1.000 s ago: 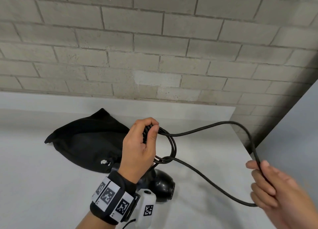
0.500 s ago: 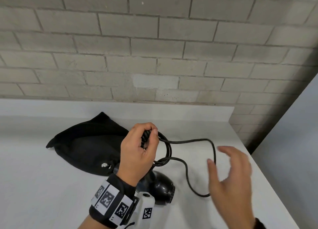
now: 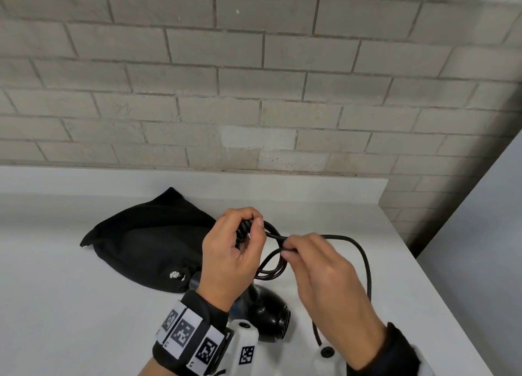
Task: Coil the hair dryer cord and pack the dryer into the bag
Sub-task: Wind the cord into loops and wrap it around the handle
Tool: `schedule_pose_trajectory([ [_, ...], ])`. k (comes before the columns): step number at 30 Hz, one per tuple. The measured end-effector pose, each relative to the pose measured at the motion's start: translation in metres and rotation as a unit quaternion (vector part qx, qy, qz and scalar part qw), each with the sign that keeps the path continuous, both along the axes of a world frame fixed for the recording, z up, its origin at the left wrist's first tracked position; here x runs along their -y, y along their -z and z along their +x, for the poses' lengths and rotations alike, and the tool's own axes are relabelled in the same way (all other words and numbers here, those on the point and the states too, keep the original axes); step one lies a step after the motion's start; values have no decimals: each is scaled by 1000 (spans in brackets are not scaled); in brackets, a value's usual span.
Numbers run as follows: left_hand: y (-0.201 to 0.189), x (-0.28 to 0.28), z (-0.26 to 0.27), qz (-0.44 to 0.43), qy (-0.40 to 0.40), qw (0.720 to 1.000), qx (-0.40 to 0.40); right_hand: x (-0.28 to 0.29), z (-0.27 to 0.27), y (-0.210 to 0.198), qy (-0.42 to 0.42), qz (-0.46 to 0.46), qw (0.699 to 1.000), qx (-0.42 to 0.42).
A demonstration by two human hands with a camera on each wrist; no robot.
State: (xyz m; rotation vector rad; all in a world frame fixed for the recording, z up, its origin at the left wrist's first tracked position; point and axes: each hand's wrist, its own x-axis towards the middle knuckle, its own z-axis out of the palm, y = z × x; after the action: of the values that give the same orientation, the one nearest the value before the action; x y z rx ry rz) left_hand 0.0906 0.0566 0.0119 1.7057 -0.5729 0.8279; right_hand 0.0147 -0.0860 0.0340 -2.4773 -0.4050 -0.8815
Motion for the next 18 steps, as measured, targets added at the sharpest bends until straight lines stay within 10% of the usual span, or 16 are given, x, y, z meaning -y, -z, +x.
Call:
schedule_pose_trajectory([
  [5, 1, -1, -2, -6, 14, 1000, -2, 6, -13, -16, 18, 213, 977, 28],
  [10, 0, -2, -2, -16, 25, 1000, -7, 22, -30, -18, 47, 468, 881, 58],
  [18, 0, -3, 0, -15, 35, 999, -16, 74, -47, -13, 68, 555, 804, 204],
])
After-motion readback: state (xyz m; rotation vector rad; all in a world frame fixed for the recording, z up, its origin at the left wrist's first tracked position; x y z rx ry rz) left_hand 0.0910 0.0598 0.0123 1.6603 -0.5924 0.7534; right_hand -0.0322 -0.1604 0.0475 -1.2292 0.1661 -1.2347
